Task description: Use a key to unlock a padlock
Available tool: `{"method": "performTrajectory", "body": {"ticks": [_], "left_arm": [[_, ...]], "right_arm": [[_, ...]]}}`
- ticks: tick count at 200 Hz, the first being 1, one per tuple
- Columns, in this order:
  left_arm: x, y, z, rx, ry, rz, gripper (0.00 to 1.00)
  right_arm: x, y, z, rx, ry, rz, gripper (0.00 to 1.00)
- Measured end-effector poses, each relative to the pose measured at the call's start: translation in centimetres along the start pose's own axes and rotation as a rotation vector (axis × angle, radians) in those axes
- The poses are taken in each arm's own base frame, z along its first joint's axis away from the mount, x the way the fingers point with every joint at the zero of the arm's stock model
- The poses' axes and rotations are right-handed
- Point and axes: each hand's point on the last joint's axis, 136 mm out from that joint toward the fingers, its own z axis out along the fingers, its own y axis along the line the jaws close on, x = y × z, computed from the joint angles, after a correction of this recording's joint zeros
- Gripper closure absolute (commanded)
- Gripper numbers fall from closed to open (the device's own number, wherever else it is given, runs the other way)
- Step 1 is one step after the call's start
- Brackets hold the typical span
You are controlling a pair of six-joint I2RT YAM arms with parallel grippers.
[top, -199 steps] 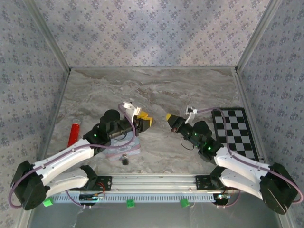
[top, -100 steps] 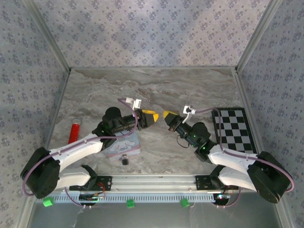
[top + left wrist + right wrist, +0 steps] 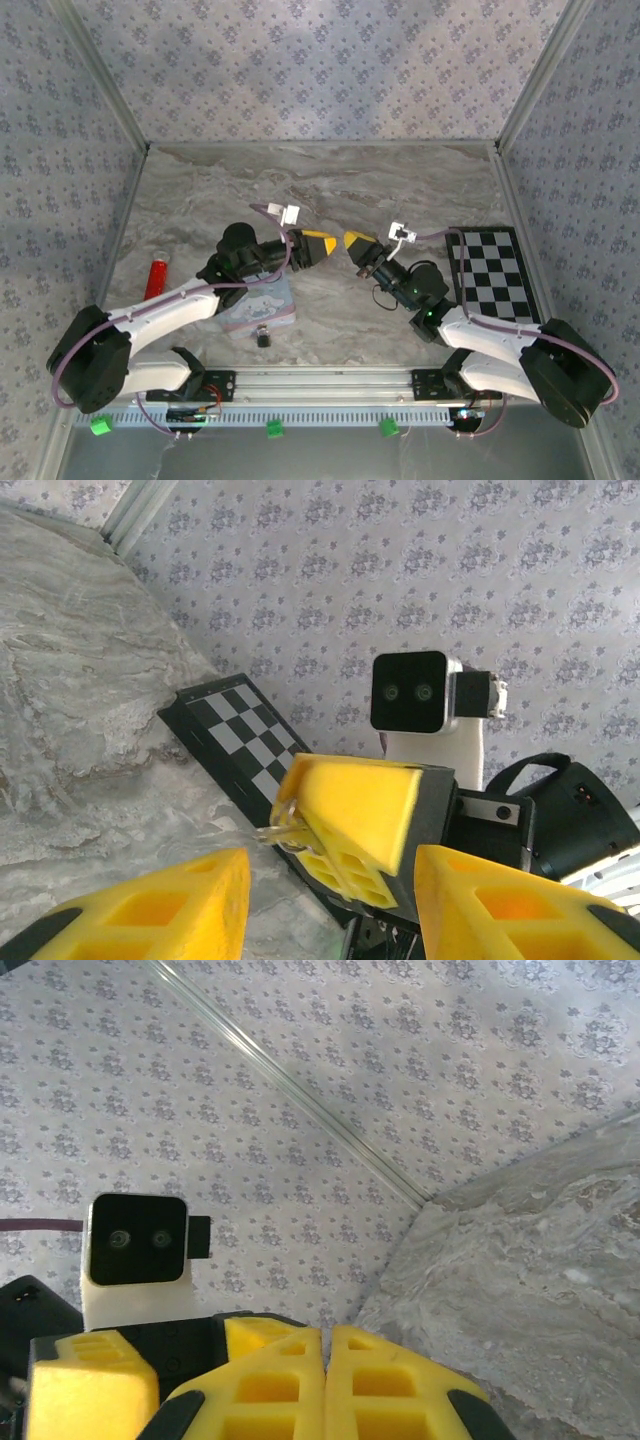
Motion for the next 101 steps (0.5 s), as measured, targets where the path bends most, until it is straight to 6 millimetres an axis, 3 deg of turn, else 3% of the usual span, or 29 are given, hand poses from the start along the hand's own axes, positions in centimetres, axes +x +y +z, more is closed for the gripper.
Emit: {"method": "performTrajectory", "body": {"ticks": [101], "left_arm": [[-0.3, 0.2, 0.2, -0.005, -0.003, -0.019, 0.56]], "right_arm": [[1.4, 0.1, 0.6, -0.048, 0.048, 0.046, 1.0]]}}
